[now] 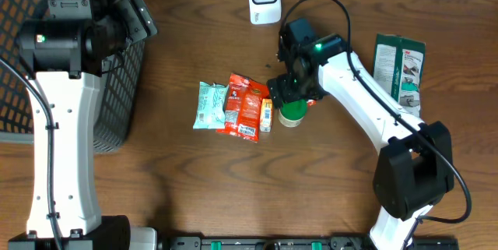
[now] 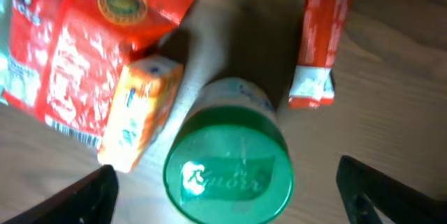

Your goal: Scan the item barcode

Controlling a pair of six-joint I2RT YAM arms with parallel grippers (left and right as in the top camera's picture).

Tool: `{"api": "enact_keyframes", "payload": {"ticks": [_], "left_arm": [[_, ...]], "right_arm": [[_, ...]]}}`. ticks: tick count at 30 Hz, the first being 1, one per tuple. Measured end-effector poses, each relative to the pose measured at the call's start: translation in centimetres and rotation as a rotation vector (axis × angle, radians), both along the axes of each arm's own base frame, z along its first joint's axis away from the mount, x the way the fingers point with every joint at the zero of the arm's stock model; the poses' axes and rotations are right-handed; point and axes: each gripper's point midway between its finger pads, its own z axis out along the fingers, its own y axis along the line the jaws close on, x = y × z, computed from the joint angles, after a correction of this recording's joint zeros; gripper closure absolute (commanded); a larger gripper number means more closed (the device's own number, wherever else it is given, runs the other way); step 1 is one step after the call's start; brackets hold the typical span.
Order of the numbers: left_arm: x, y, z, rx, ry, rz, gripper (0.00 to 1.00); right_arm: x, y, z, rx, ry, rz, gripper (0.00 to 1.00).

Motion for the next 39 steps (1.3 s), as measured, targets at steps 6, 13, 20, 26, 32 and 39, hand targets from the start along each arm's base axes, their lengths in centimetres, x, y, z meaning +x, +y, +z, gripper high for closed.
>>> {"api": "enact_keyframes", "payload": {"ticks": [6, 13, 20, 26, 32, 39], "left_arm": [[0.0, 0.0, 0.0, 0.000, 0.000, 0.000, 0.16], [0.0, 0.0, 0.0, 0.000, 0.000, 0.000, 0.16], [0.0, 0.0, 0.0, 0.001, 0.000, 0.000, 0.16], [0.0, 0.0, 0.0, 0.000, 0.000, 0.000, 0.16], [0.0, 0.0, 0.0, 0.000, 0.000, 0.000, 0.16], [0.0, 0.0, 0.0, 0.000, 0.000, 0.000, 0.16]], "right_arm": [[-0.4, 0.0, -1.4, 0.002, 0.005, 0.045, 0.15], [-0.8, -0.1, -3.3, 0.001, 0.007, 0.053, 0.17], [-0.8, -0.2, -5.0, 0.002, -0.012, 0.054, 0.22], [-0.8, -0.6, -5.2, -0.031, -0.023, 0.055, 0.24], [-1.1, -0.8, -6.0, -0.037, -0.021, 0.054, 0.27], [-1.3, -0.9, -6.2, -0.038, -0.013, 0.054, 0.43]]}}
